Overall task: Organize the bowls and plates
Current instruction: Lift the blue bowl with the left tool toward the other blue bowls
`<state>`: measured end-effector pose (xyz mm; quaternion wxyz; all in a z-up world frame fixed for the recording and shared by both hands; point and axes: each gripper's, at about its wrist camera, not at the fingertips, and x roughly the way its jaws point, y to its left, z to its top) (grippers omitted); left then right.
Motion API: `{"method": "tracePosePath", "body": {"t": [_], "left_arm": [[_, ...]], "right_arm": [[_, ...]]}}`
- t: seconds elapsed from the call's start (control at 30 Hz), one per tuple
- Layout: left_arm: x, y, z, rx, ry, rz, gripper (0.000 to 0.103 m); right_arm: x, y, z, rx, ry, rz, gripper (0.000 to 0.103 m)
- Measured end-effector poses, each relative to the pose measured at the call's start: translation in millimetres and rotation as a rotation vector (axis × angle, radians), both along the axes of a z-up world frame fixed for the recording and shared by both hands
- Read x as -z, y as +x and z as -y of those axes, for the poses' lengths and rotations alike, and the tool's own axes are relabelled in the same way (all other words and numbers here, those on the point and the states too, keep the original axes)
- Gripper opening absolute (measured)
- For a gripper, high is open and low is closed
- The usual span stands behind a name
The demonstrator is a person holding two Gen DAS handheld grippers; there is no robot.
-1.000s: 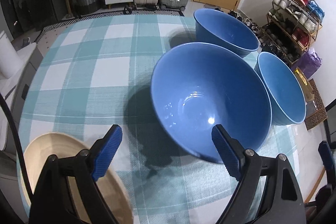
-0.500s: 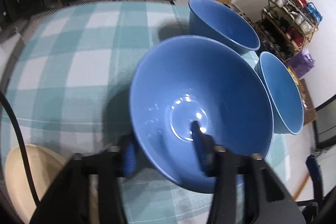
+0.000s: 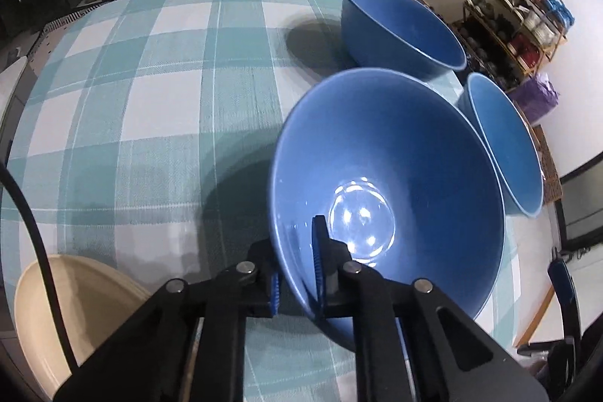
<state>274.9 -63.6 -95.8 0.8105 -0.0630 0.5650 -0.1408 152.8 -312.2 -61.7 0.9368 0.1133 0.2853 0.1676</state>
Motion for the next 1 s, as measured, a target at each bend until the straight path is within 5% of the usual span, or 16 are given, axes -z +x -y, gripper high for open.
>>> {"method": "tracePosePath", "body": {"t": [0.4,1.0], "left_arm": [[-7.7,-37.2,15.2,0.137,0.069,-0.015,0.01],[-17.3,-105.2,50.2,0.25,0.062,0.018,0.01]], "right_arm": [[1.1,7.4,10.5,0.035,0.022,-0.039,0.089],[2.2,-18.8,19.7,0.081,0.042,-0.054,0.089]]}}
